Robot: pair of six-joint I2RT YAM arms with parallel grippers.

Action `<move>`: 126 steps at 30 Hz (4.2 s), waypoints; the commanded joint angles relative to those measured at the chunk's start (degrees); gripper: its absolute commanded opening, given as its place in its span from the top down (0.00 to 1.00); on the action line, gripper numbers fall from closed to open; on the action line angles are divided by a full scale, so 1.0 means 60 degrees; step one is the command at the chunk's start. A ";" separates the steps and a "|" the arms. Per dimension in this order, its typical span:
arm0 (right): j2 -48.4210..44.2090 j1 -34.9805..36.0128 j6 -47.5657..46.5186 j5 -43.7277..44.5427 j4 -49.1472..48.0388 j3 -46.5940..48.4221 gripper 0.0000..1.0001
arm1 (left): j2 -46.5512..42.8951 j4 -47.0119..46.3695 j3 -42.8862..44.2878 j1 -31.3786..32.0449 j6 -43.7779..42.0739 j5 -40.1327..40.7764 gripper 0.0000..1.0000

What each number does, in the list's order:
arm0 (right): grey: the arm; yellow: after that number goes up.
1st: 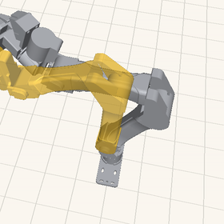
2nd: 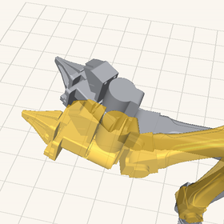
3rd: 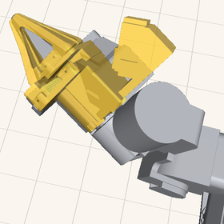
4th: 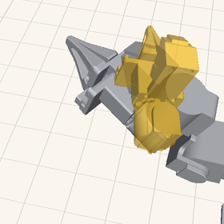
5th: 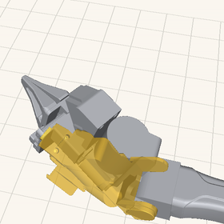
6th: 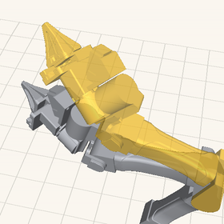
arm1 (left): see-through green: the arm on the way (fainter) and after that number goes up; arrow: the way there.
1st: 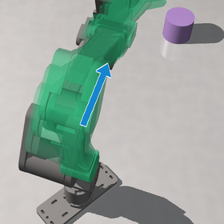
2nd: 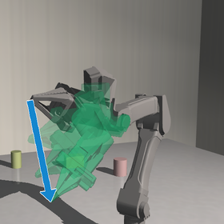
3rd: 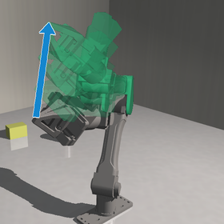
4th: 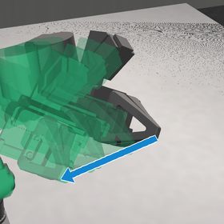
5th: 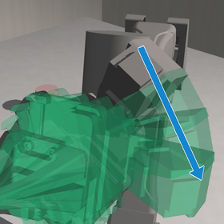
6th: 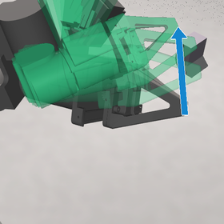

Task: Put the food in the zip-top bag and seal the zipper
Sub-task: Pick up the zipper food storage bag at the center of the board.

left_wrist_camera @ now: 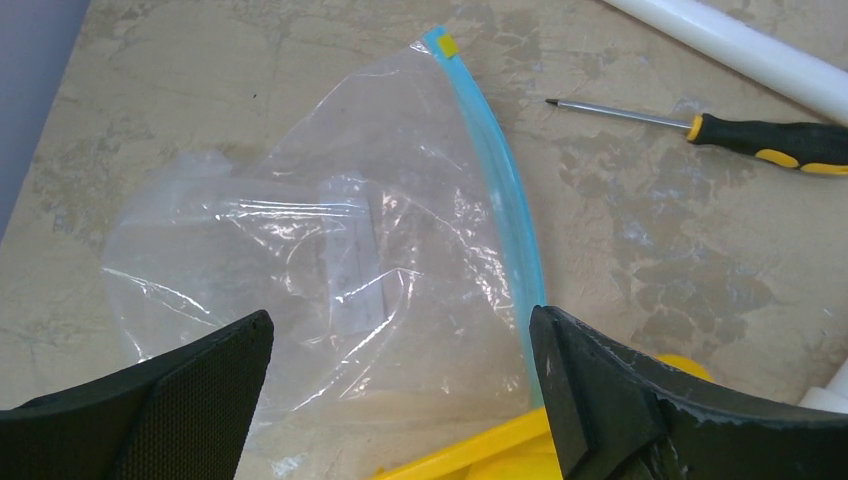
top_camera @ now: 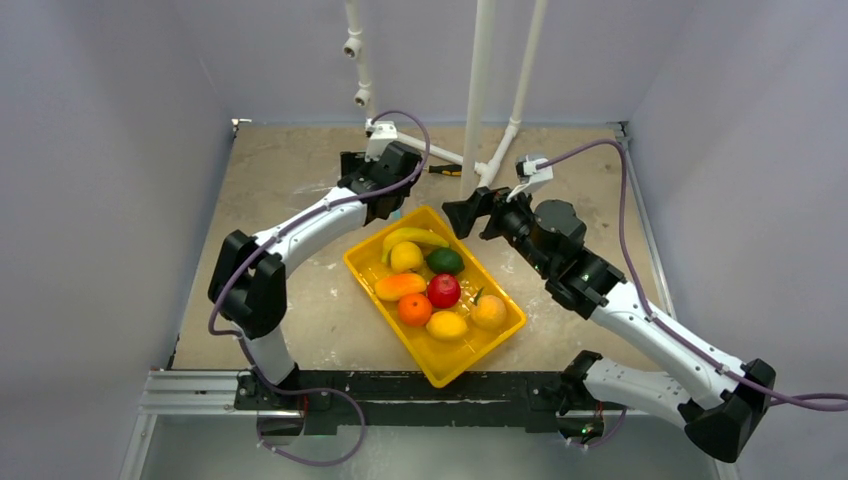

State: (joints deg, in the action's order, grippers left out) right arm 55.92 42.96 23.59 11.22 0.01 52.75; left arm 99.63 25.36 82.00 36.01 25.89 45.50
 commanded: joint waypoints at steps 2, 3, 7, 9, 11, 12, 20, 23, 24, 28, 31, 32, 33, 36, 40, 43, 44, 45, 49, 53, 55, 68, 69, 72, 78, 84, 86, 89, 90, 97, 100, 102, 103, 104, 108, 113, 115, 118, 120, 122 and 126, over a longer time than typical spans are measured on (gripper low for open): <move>-0.0223 -0.0012 0.0085 -0.0286 -0.0310 -0.0138 0.01 | 0.0588 0.0347 0.0727 -0.0047 0.0994 0.0851 0.01; -0.0236 -0.0012 0.0082 -0.0310 -0.0306 -0.0146 0.01 | 0.0743 0.0493 0.0863 -0.0046 0.1137 0.0966 0.01; -0.0316 -0.0009 0.0070 -0.0392 -0.0306 -0.0175 0.01 | 0.1788 0.1506 0.1891 -0.0053 0.1758 0.1417 0.01; -0.0360 -0.0006 0.0059 -0.0435 -0.0323 -0.0177 0.01 | 0.2250 0.1869 0.2387 -0.0056 0.1892 0.1564 0.01; -0.0384 -0.0019 0.0052 -0.0496 -0.0306 -0.0166 0.01 | 0.2607 0.2056 0.2695 -0.0091 0.1935 0.1577 0.01; -0.0405 -0.0016 0.0052 -0.0527 -0.0294 -0.0168 0.01 | 0.2759 0.2077 0.2786 -0.0130 0.1950 0.1553 0.01; -0.0545 -0.0008 0.0045 -0.0534 -0.0170 -0.0190 0.01 | 0.3392 0.1919 0.3021 -0.0542 0.2022 0.1236 0.01; -0.0532 -0.0003 0.0024 -0.0556 -0.0178 -0.0184 0.01 | 0.3601 0.1903 0.3103 -0.0725 0.2044 0.0994 0.01; -0.0520 -0.0005 0.0023 -0.0565 -0.0178 -0.0192 0.01 | 0.3657 0.1854 0.3102 -0.0772 0.2034 0.0944 0.01; -0.0413 -0.0014 0.0010 -0.0590 -0.0246 -0.0181 0.01 | 0.3808 0.1648 0.3068 -0.0801 0.1788 0.0817 0.01; -0.0282 -0.0017 -0.0007 -0.0647 -0.0343 -0.0177 0.01 | 0.3933 0.1612 0.2993 -0.0823 0.1681 0.0755 0.01; -0.0238 -0.0010 -0.0014 -0.0674 -0.0363 -0.0178 0.01 | 0.3966 0.1589 0.2951 -0.0841 0.1646 0.0701 0.01; -0.0194 -0.0011 -0.0020 -0.0675 -0.0360 -0.0177 0.01 | 0.3981 0.1540 0.2880 -0.0869 0.1619 0.0636 0.01; -0.0098 -0.0019 -0.0050 -0.0656 -0.0378 -0.0171 0.01 | 0.3934 0.1230 0.2517 -0.0985 0.1524 0.0359 0.06; -0.0041 -0.0008 -0.0065 -0.0644 -0.0370 -0.0137 0.01 | 0.3796 0.0757 0.1963 -0.1153 0.1433 -0.0085 0.16; -0.0033 -0.0011 -0.0080 -0.0621 -0.0367 -0.0133 0.01 | 0.3736 0.0510 0.1624 -0.1231 0.1369 -0.0300 0.26; -0.0033 -0.0019 -0.0080 -0.0610 -0.0368 -0.0131 0.01 | 0.3731 0.0426 0.1550 -0.1251 0.1356 -0.0372 0.30; -0.0033 -0.0025 -0.0080 -0.0598 -0.0357 -0.0114 0.01 | 0.3702 0.0362 0.1454 -0.1275 0.1338 -0.0456 0.34; -0.0043 -0.0020 -0.0065 -0.0610 -0.0345 -0.0118 0.01 | 0.3621 0.0199 0.1286 -0.1314 0.1278 -0.0636 0.51; -0.0047 -0.0017 -0.0036 -0.0589 -0.0339 -0.0104 0.01 | 0.3562 0.0114 0.1185 -0.1315 0.1176 -0.0632 0.73; -0.0037 -0.0002 -0.0011 -0.0605 -0.0325 -0.0079 0.01 | 0.3530 0.0109 0.1138 -0.1314 0.1105 -0.0587 0.85; -0.0059 -0.0008 0.0107 -0.0667 -0.0273 -0.0047 0.01 | 0.2101 -0.0800 0.0056 -0.1337 0.0510 -0.0272 1.00; -0.0062 -0.0011 0.0119 -0.0676 -0.0287 -0.0045 0.01 | 0.1886 -0.0869 -0.0078 -0.1341 0.0450 -0.0273 1.00; -0.0048 -0.0007 0.0153 -0.0698 -0.0309 -0.0039 0.01 | 0.1547 -0.0861 -0.0219 -0.1333 0.0357 -0.0286 1.00; -0.0033 -0.0002 0.0176 -0.0764 -0.0313 0.0008 0.01 | 0.0685 -0.1012 -0.0731 -0.1329 0.0257 -0.0488 1.00; -0.0015 -0.0008 0.0213 -0.0919 -0.0452 0.0031 0.01 | -0.0160 -0.0994 -0.1071 -0.1329 0.0142 -0.0789 1.00; 0.0048 -0.0001 0.0240 -0.0990 -0.0523 0.0025 0.01 | -0.0476 -0.0951 -0.1184 -0.1329 0.0092 -0.0842 1.00; 0.0157 -0.0008 0.0264 -0.1099 -0.0662 0.0014 0.01 | -0.0893 -0.0886 -0.1317 -0.1329 -0.0010 -0.0949 1.00; 0.0190 -0.0006 0.0284 -0.1126 -0.0721 0.0012 0.01 | -0.1021 -0.0843 -0.1361 -0.1332 -0.0032 -0.1018 1.00; 0.0780 -0.0001 0.0512 -0.1569 -0.1222 0.0080 0.01 | -0.1897 -0.0417 -0.1625 -0.1329 -0.0018 -0.1551 1.00; 0.1085 -0.0001 0.0631 -0.1721 -0.1502 0.0099 0.02 | -0.2233 -0.0310 -0.1834 -0.1329 0.0053 -0.1943 1.00; 0.1333 0.0002 0.0712 -0.1820 -0.1700 0.0122 0.03 | -0.2439 -0.0271 -0.1985 -0.1316 0.0110 -0.2236 1.00; 0.1474 0.0001 0.0748 -0.1850 -0.1782 0.0155 0.04 | -0.2514 -0.0250 -0.2062 -0.1314 0.0149 -0.2375 1.00; 0.1640 0.0003 0.0774 -0.1851 -0.1839 0.0209 0.05 | -0.2595 -0.0193 -0.2141 -0.1314 0.0196 -0.2482 1.00; 0.2275 0.0018 0.0871 -0.2175 -0.2145 0.0422 0.08 | -0.3058 -0.0135 -0.2646 -0.1300 0.0415 -0.2877 1.00; 0.3241 0.0105 0.1019 -0.2312 -0.2457 0.0642 0.12 | -0.3602 -0.0143 -0.3093 -0.1205 0.0573 -0.3185 1.00; 0.3589 0.0188 0.1094 -0.2360 -0.2603 0.0742 0.13 | -0.3786 -0.0144 -0.3237 -0.1184 0.0624 -0.3253 1.00; 0.4156 0.0290 0.1223 -0.2336 -0.2772 0.0935 0.15 | -0.4011 -0.0159 -0.3423 -0.1168 0.0664 -0.3382 1.00; 0.4516 0.0380 0.1325 -0.2290 -0.2837 0.1140 0.16 | -0.4123 -0.0176 -0.3522 -0.1168 0.0680 -0.3427 1.00; 0.4862 0.0478 0.1414 -0.2258 -0.2910 0.1336 0.17 | -0.4206 -0.0191 -0.3614 -0.1168 0.0646 -0.3472 1.00; 0.5496 0.0648 0.1574 -0.2102 -0.2945 0.1760 0.18 | -0.4320 -0.0156 -0.3681 -0.1168 0.0621 -0.3517 1.00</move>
State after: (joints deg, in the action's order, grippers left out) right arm 86.80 45.76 31.33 -1.67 -14.57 58.76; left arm 75.72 25.36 60.49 28.69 28.95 25.39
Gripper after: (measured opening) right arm 0.829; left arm 0.003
